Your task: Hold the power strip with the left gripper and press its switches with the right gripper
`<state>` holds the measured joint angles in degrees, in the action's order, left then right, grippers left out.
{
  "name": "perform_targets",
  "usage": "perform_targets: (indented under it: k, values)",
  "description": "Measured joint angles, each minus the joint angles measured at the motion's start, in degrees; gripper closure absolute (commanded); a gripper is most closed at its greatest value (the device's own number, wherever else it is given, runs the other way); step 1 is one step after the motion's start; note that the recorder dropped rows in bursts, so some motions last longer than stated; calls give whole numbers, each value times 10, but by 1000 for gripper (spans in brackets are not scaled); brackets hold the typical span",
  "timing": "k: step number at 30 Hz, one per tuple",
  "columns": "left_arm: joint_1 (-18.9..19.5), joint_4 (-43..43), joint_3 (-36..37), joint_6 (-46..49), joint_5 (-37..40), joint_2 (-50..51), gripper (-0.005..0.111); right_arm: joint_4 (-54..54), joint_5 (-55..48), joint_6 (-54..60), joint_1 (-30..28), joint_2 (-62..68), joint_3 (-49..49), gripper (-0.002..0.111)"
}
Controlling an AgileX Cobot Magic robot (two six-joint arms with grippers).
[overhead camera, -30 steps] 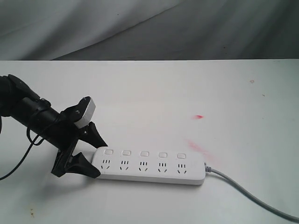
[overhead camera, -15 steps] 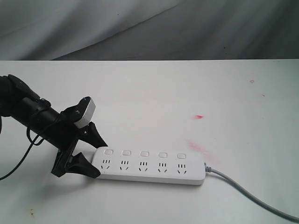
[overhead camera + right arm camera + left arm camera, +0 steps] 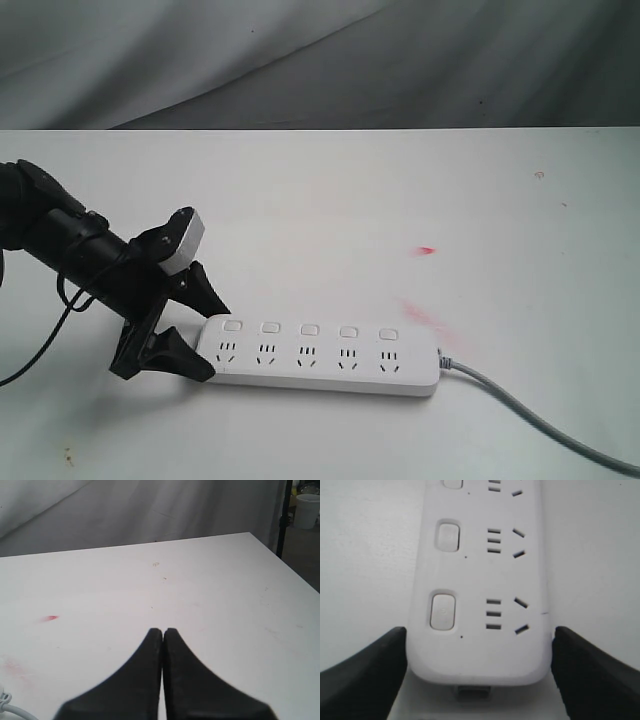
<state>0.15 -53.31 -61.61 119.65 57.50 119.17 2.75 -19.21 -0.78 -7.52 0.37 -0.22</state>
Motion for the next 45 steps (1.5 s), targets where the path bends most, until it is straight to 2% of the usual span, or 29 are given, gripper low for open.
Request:
perform_targets:
  k: [25, 27, 32, 34, 45]
  values:
    - [0, 0, 0, 0, 0, 0, 59, 0, 0, 0, 0, 0, 0, 108]
    - [0, 0, 0, 0, 0, 0, 55, 0, 0, 0, 0, 0, 0, 108]
    - [0, 0, 0, 0, 0, 0, 28, 0, 0, 0, 0, 0, 0, 108]
    - [0, -1, 0, 0, -2, 0, 22, 0, 0, 0, 0, 0, 0, 108]
    - [0, -3, 0, -13, -17, -13, 22, 0, 0, 0, 0, 0, 0, 108]
